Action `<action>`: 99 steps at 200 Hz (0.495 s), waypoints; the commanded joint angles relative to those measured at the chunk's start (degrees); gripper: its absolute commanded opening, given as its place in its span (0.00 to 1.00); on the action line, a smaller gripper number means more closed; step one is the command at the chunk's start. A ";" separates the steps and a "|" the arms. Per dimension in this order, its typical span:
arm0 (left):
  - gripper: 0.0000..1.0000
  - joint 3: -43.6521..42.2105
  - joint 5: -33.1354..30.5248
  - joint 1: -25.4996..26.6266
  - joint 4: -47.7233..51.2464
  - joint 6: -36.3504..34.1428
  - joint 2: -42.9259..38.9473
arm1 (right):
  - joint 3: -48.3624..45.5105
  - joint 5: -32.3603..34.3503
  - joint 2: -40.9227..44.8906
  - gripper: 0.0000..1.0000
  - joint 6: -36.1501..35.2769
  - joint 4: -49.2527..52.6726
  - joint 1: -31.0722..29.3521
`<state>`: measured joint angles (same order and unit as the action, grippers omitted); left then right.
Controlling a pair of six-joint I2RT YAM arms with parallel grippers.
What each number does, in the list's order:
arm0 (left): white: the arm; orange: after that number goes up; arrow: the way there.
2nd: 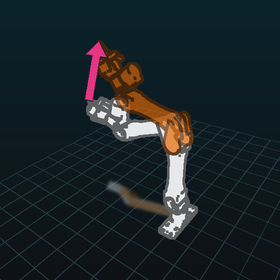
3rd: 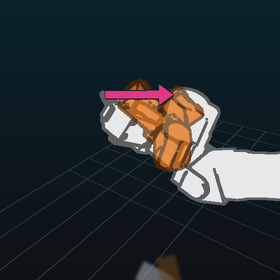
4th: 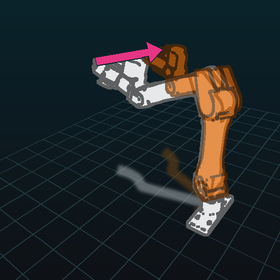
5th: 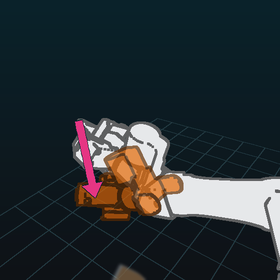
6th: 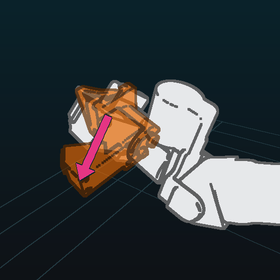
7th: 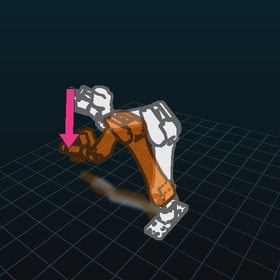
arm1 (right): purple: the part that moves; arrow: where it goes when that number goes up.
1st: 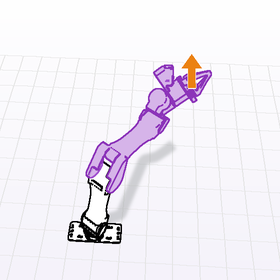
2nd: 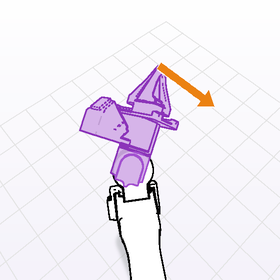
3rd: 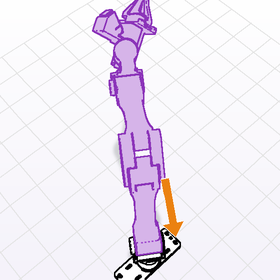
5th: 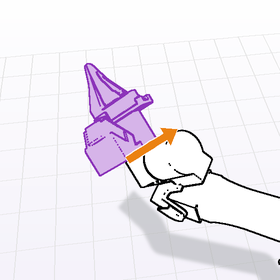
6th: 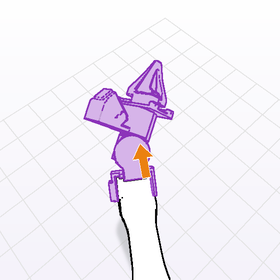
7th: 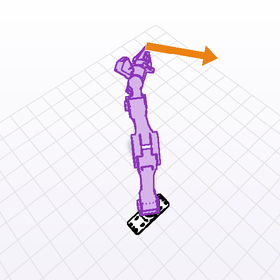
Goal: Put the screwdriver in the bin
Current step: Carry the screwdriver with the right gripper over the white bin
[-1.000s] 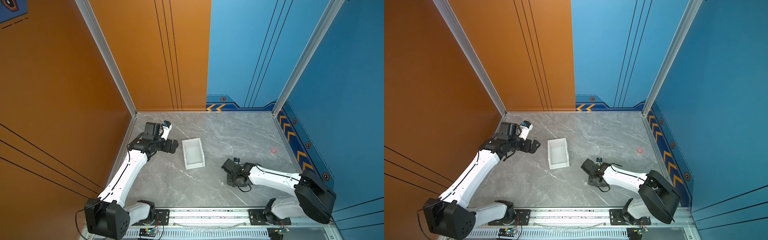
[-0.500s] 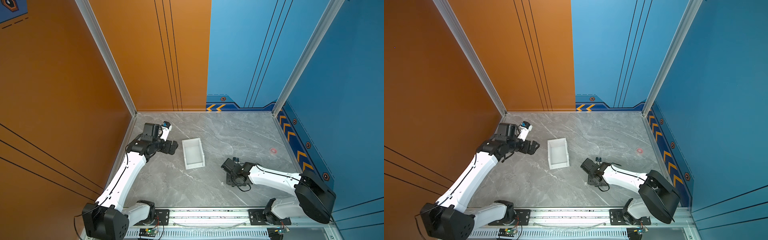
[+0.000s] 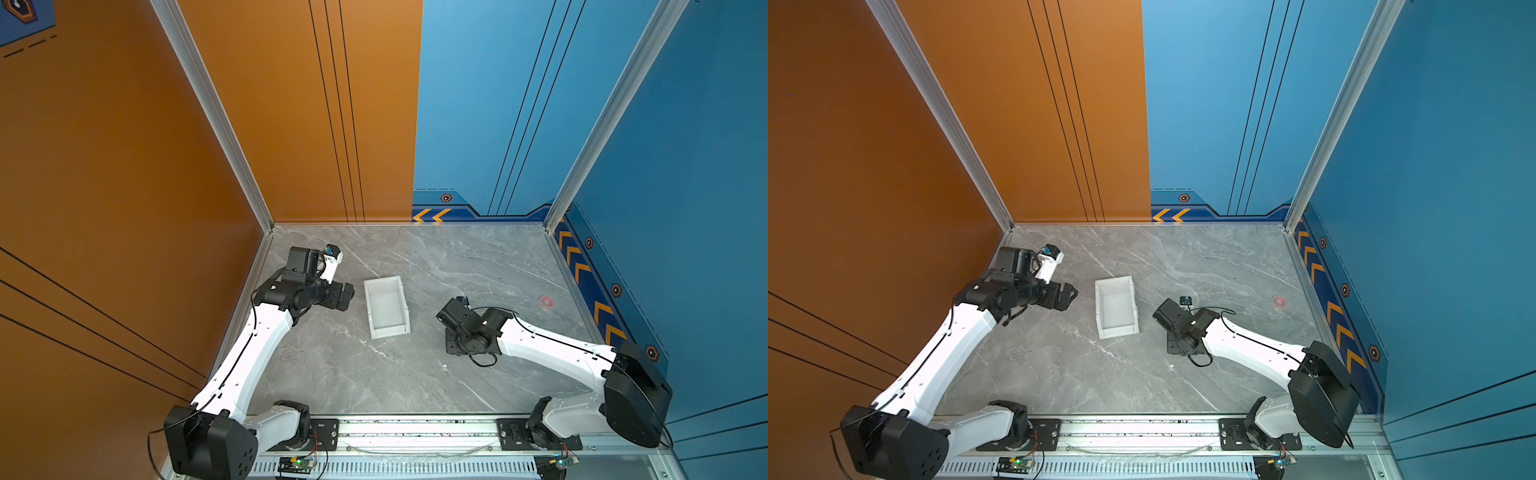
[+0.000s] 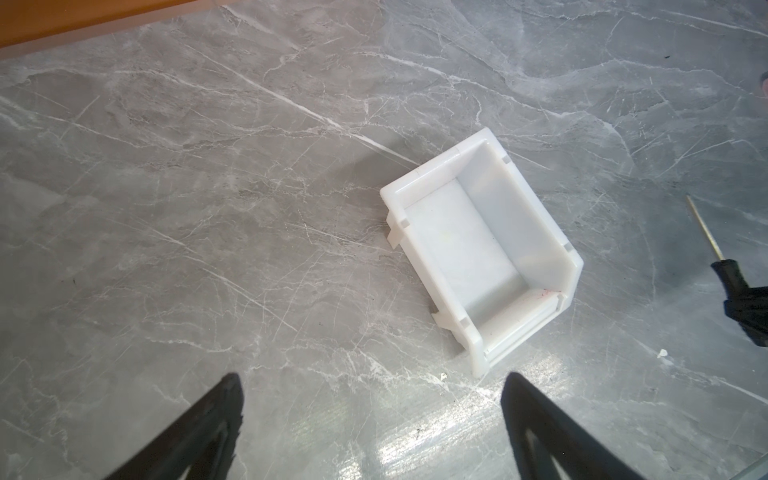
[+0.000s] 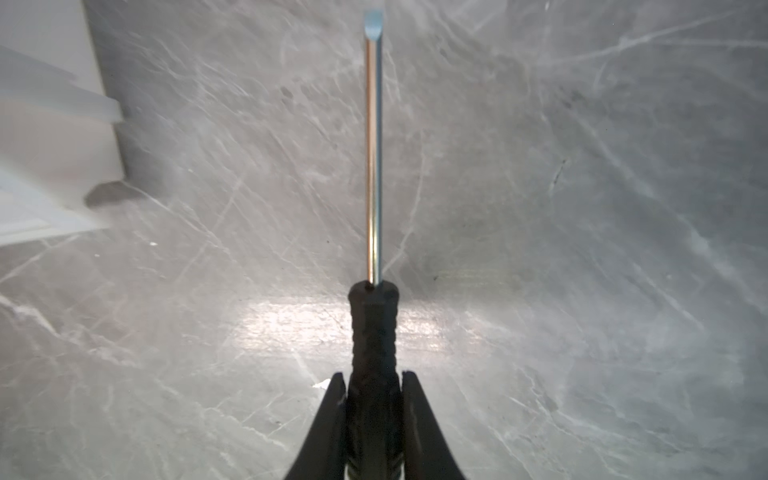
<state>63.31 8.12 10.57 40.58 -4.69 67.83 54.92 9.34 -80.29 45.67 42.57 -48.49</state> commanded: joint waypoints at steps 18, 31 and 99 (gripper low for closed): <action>0.98 0.24 -2.91 -2.52 1.40 2.29 0.83 | 12.16 2.23 -4.65 0.15 -6.11 5.22 -1.46; 0.98 0.51 -2.41 -3.58 1.42 3.07 1.14 | 16.18 1.63 -6.94 0.15 -7.39 5.30 -1.98; 0.98 1.81 0.33 -7.38 1.44 3.89 0.76 | 36.35 -2.96 -23.15 0.16 -13.43 5.28 -4.32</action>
<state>63.48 6.87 3.99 40.58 -1.65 69.01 85.86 8.10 -99.07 35.75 45.89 -52.21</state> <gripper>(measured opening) 0.980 0.204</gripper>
